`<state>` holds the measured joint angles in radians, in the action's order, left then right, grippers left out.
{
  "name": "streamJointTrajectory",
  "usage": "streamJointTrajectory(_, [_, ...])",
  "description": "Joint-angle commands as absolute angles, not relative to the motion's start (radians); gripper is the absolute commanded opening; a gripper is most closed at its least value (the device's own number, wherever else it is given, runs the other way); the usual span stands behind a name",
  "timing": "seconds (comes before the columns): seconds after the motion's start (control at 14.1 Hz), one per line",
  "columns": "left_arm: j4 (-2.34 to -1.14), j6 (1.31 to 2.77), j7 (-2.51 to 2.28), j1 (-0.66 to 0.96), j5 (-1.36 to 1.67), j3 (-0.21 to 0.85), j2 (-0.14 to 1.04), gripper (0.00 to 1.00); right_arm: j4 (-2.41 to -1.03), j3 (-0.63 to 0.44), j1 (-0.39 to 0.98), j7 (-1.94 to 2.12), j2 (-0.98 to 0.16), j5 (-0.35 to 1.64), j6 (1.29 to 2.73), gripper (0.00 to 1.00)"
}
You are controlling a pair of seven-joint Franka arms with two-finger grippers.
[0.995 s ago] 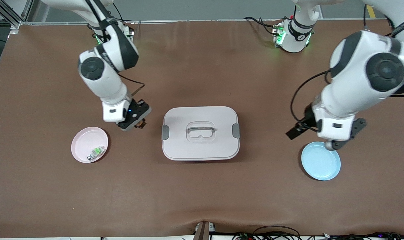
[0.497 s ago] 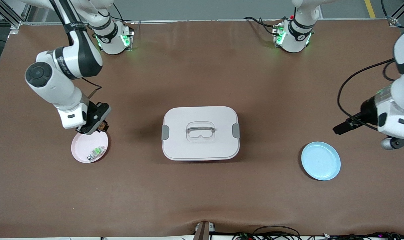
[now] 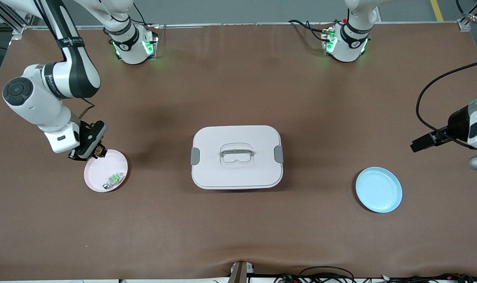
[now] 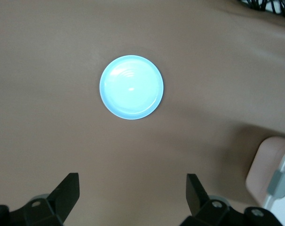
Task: Transfer orange switch to right arm and place
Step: 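Carry the switch to the white plate while the left gripper withdraws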
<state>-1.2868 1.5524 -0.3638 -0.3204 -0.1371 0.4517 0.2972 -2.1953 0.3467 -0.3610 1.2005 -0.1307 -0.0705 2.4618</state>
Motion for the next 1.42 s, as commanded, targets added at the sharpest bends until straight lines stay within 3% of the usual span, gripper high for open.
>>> streamJointTrajectory(0.0, [-1.305,1.507,-0.250,-0.371,-0.153,0.456,0.253,1.00,-2.229,0.368,-0.461,1.334,-0.169,-0.081,2.546,0.00])
streamJointTrajectory(0.71, [-1.334,1.450,-0.150,-0.362,-0.143,0.454,0.166,1.00,-2.226,0.367,-0.489,1.468,-0.345,-0.084,2.710,0.00])
streamJointTrajectory(0.99, [-1.553,1.577,-0.071,-0.174,-0.088,0.229,0.003,1.00,-2.183,0.365,-0.489,1.483,-0.416,-0.087,2.723,0.00])
streamJointTrajectory(1.14, [-1.589,1.583,-0.045,-0.088,-0.025,0.109,-0.031,1.00,-2.160,0.365,-0.488,1.483,-0.436,-0.107,2.721,0.00])
streamJointTrajectory(1.35, [-1.609,1.566,-0.026,-0.068,-0.023,0.092,-0.052,1.00,-2.126,0.365,-0.491,1.483,-0.472,-0.141,2.721,0.00])
